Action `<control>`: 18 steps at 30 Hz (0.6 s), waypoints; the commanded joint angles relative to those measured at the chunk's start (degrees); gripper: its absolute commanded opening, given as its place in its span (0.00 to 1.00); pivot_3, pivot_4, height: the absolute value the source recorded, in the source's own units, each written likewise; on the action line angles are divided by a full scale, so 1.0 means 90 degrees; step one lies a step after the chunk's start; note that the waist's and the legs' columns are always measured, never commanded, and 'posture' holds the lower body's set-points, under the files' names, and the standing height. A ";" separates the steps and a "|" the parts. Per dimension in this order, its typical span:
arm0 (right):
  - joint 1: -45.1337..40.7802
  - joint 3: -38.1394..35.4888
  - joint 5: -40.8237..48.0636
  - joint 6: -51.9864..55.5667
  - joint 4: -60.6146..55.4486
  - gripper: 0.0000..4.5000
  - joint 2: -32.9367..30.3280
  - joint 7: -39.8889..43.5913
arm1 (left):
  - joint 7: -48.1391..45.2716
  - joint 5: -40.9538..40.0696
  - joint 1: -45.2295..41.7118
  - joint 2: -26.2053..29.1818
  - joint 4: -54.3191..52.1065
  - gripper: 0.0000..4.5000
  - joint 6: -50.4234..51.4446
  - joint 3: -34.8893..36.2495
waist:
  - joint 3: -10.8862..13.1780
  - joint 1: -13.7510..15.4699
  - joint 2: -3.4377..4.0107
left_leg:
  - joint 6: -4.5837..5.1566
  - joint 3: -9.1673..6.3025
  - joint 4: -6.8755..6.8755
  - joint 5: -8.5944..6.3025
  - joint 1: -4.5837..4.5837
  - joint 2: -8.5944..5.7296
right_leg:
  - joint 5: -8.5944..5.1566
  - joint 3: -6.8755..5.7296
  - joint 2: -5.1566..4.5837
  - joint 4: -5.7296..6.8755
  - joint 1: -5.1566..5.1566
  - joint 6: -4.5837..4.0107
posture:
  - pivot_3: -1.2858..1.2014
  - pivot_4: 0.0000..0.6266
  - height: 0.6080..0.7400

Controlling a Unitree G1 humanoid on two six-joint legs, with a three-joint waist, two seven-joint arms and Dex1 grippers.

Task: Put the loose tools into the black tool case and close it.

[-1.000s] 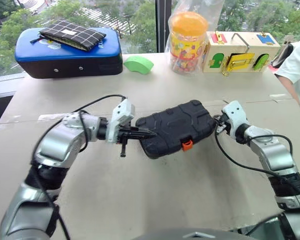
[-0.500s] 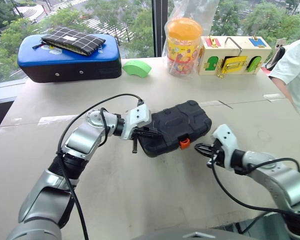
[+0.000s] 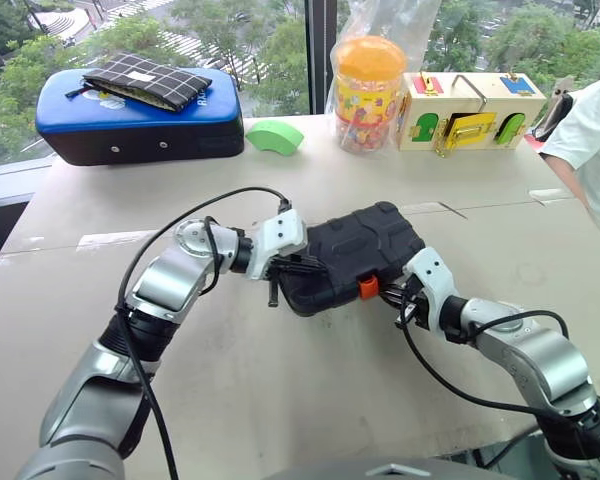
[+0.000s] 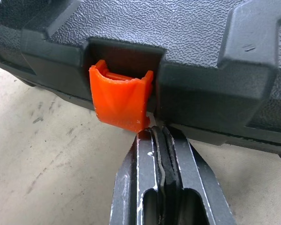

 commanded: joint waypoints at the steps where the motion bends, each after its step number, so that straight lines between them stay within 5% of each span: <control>1: 0.0012 -0.0208 0.0495 -0.0055 -0.0545 0.00 -0.0154 0.0453 | 0.0120 0.0335 0.0300 0.0018 -0.0015 0.01 0.0447 -0.0390 | 0.0001 0.0002 0.0004 | 0.0000 0.0000 0.0000 0.0000 -0.0001 0.0000 | 0.0000 0.0000 0.0000 0.0000 0.0000 0.0000 | 0.52 0.24 1.00; 9: -0.0398 -0.0556 0.0744 -0.0144 -0.0306 0.00 0.0265 0.0138 | 0.0180 0.0209 0.0334 0.0097 -0.0444 0.01 0.0841 -0.0318 | -0.0002 -0.0011 0.0001 | 0.0000 -0.0003 0.0000 0.0000 0.0000 0.0000 | -0.0001 0.0000 0.0000 -0.0001 0.0000 0.0002 | 0.52 0.24 1.00; 18: -0.0363 0.0387 0.0104 -0.0411 0.0250 0.00 0.0071 0.0113 | 0.0231 0.0203 0.0235 0.0054 -0.0484 0.01 0.1042 -0.0305 | -0.0007 -0.0001 0.0005 | 0.0000 -0.0005 -0.0009 -0.0001 0.0000 -0.0002 | -0.0001 -0.0002 0.0000 -0.0005 0.0000 0.0000 | 0.52 0.24 1.00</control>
